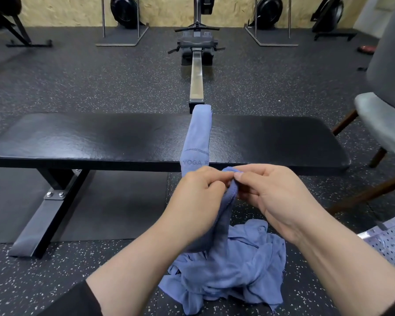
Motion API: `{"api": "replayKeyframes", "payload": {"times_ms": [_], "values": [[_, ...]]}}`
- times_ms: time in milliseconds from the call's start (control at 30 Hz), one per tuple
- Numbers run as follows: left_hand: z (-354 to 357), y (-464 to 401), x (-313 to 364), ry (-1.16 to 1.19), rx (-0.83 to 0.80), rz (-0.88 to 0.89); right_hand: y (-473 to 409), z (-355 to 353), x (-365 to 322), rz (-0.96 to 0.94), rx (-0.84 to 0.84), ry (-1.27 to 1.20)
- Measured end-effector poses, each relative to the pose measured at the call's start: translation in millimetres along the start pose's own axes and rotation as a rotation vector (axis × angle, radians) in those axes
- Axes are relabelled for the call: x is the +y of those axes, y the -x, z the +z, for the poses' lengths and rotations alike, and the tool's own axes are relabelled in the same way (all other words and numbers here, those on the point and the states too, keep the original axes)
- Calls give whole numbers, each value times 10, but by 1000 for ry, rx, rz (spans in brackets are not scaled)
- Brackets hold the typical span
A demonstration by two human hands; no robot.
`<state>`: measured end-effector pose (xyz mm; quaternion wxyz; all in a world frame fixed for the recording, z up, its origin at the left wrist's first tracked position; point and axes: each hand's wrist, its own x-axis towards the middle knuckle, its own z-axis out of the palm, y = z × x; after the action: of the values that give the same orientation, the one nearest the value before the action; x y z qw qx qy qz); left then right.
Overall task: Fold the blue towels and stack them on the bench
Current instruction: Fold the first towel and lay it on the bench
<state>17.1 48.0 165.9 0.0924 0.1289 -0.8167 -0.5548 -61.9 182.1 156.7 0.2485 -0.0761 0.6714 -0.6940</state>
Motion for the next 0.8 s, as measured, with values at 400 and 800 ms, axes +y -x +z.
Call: {"api": "replayKeyframes", "payload": {"times_ms": [400, 800], "values": [[-190, -87, -193, -231, -174, 76, 26, -85, -145, -151, -156, 395], [-254, -41, -178, 13, -208, -82, 82, -276, -268, -406, -51, 822]]}}
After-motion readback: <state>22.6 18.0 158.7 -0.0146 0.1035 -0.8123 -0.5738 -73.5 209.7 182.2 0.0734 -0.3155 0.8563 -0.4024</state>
